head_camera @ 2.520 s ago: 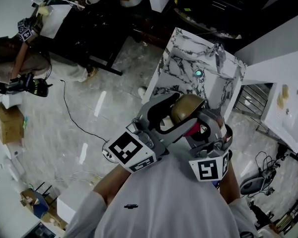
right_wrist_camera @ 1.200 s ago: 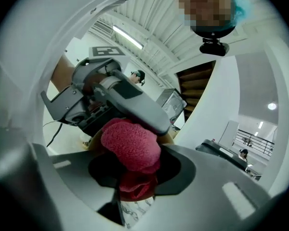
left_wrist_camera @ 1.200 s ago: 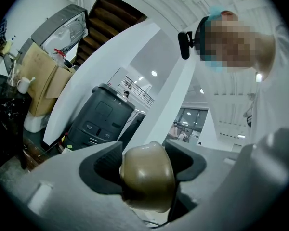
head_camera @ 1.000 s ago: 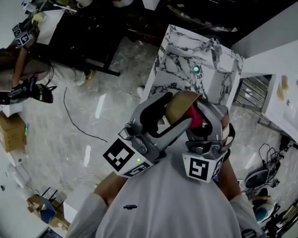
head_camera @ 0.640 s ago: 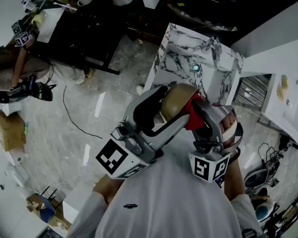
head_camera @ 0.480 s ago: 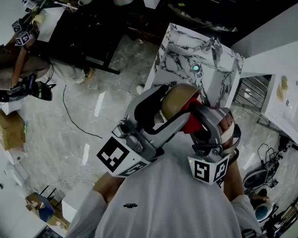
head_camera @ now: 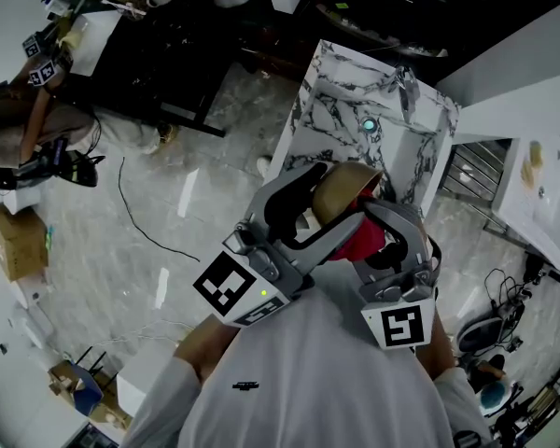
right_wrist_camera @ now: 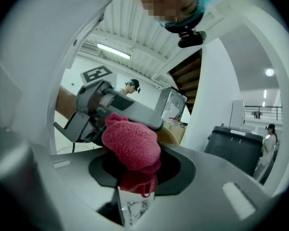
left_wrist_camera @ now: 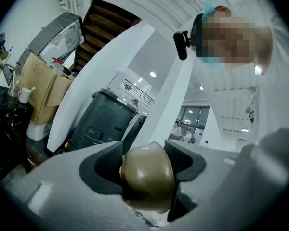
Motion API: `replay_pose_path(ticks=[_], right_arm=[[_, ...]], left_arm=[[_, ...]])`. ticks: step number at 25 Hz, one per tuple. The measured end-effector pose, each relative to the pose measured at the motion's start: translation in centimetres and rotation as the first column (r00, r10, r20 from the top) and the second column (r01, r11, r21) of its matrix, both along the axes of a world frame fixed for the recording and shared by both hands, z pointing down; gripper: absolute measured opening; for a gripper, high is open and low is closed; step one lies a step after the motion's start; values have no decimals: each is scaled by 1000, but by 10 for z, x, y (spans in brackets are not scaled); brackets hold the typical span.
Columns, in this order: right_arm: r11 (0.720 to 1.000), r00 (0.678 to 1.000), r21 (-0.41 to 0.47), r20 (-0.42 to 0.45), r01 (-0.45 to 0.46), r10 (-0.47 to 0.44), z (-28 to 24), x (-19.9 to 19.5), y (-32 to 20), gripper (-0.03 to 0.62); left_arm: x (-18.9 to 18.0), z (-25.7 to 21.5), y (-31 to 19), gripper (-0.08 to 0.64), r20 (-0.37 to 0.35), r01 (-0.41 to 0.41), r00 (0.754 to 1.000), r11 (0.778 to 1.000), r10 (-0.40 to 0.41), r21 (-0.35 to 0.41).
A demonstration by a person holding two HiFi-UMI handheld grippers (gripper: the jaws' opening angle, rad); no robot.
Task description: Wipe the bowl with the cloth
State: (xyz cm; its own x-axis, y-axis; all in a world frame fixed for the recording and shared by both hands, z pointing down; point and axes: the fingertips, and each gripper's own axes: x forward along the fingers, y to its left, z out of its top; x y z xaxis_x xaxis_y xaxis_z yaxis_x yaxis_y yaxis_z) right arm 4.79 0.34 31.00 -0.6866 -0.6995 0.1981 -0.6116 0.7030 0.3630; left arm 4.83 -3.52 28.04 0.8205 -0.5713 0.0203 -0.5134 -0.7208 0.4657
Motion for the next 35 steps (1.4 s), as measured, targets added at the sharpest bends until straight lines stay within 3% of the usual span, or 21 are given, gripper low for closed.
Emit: replay_pose_path(ticks=[4, 14, 20, 24, 27, 30, 33, 35], right_arm=[[999, 996, -40, 85, -24, 28, 0, 5, 0, 144], [997, 992, -20, 93, -79, 81, -2, 23, -9, 144], [986, 976, -76, 150, -150, 160, -3, 40, -16, 144], [969, 953, -65, 172, -240, 248, -13, 69, -27, 144], [959, 942, -40, 181, -281, 284, -23, 88, -37, 144], [963, 949, -8, 170, -268, 266, -33, 89, -46, 144], [983, 980, 17, 82, -183, 181, -32, 72, -48, 144], [994, 994, 31, -26, -103, 104, -23, 59, -44, 144]], left_arm=[[4, 2, 7, 281, -19, -43, 999, 999, 42, -28], [5, 8, 18, 279, -49, -74, 996, 995, 71, -63], [3, 3, 13, 279, -38, -48, 998, 998, 47, -38], [-5, 3, 6, 279, -34, -22, 999, 999, 20, -38], [-1, 5, 13, 279, 16, -71, 997, 997, 71, -4], [10, 7, 20, 279, 131, -122, 985, 989, 111, 80], [16, 13, 26, 279, 230, -156, 965, 982, 127, 109], [18, 20, 29, 279, 292, -181, 946, 977, 142, 111]])
